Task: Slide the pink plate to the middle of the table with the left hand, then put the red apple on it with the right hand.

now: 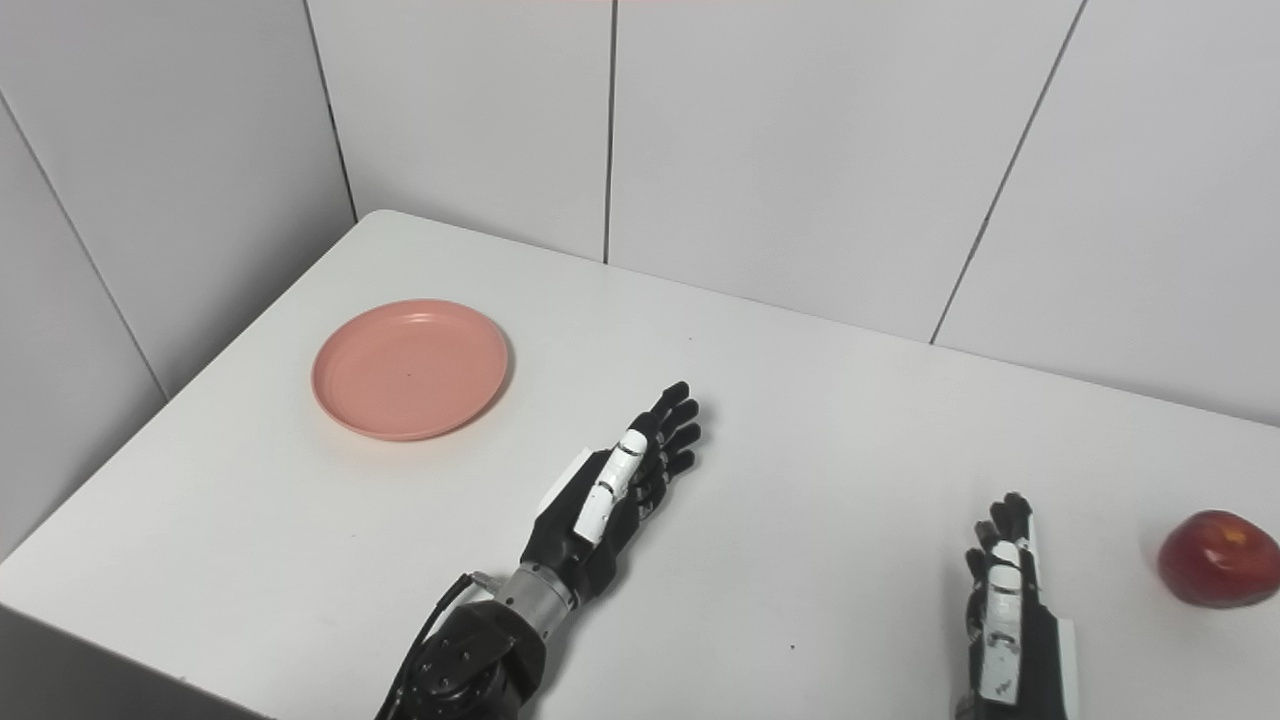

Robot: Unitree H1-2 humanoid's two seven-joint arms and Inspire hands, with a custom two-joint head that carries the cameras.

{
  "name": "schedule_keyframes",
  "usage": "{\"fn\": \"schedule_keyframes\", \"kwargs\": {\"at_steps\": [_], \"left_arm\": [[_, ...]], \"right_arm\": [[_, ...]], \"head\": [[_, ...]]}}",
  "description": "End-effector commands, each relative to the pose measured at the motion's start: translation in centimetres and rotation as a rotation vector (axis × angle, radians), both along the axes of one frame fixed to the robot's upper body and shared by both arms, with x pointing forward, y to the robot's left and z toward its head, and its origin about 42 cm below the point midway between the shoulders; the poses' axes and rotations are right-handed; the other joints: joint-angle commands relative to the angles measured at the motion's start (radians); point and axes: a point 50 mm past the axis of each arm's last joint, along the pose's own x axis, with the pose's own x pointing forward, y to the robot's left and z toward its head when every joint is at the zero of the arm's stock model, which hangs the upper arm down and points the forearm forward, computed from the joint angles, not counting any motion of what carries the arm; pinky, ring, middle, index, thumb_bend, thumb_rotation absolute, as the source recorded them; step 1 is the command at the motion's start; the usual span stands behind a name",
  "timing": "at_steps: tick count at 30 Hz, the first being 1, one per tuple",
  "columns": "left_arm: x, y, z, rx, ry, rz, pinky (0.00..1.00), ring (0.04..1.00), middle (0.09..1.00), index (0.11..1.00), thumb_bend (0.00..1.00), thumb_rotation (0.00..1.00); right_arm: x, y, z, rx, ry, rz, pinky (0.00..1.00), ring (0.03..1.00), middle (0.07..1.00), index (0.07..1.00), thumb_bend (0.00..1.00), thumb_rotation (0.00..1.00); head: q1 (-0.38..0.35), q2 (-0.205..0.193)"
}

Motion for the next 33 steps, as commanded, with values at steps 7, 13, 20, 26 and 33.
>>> {"fn": "schedule_keyframes", "kwargs": {"at_steps": [7,13,20,26,33], "left_arm": [[1.5,1.4,4.6,-0.014,-0.123,0.001,0.98,0.971,0.983,0.969,0.43,1.0],[2.0,2.4,6.7,-0.018,-0.167,0.02,0.98,0.968,0.979,0.963,0.43,1.0],[2.9,3.5,9.4,-0.003,-0.232,0.059,0.96,0.956,0.97,0.957,0.42,1.0],[4.3,5.5,11.5,0.02,-0.282,0.097,0.94,0.964,0.968,0.951,0.41,1.0],[5.5,8.5,14.2,0.026,-0.331,0.174,0.95,0.961,0.972,0.956,0.41,1.0]], "right_arm": [[0.5,0.1,1.2,-0.002,-0.064,0.003,1.0,0.989,0.989,0.982,0.15,1.0],[0.6,0.0,1.1,-0.012,-0.065,0.007,1.0,0.996,0.994,0.986,0.14,1.0],[0.6,0.2,1.3,0.002,-0.058,-0.007,1.0,0.99,0.984,0.977,0.13,1.0],[0.7,0.1,1.1,0.008,-0.064,-0.007,1.0,0.987,0.985,0.981,0.13,1.0],[0.7,-0.2,1.3,-0.018,-0.067,0.005,1.0,0.994,0.993,0.989,0.11,1.0]], "head": [[0.009,-0.005],[0.02,-0.01],[0.025,-0.011],[0.028,-0.011],[0.038,-0.016]]}}
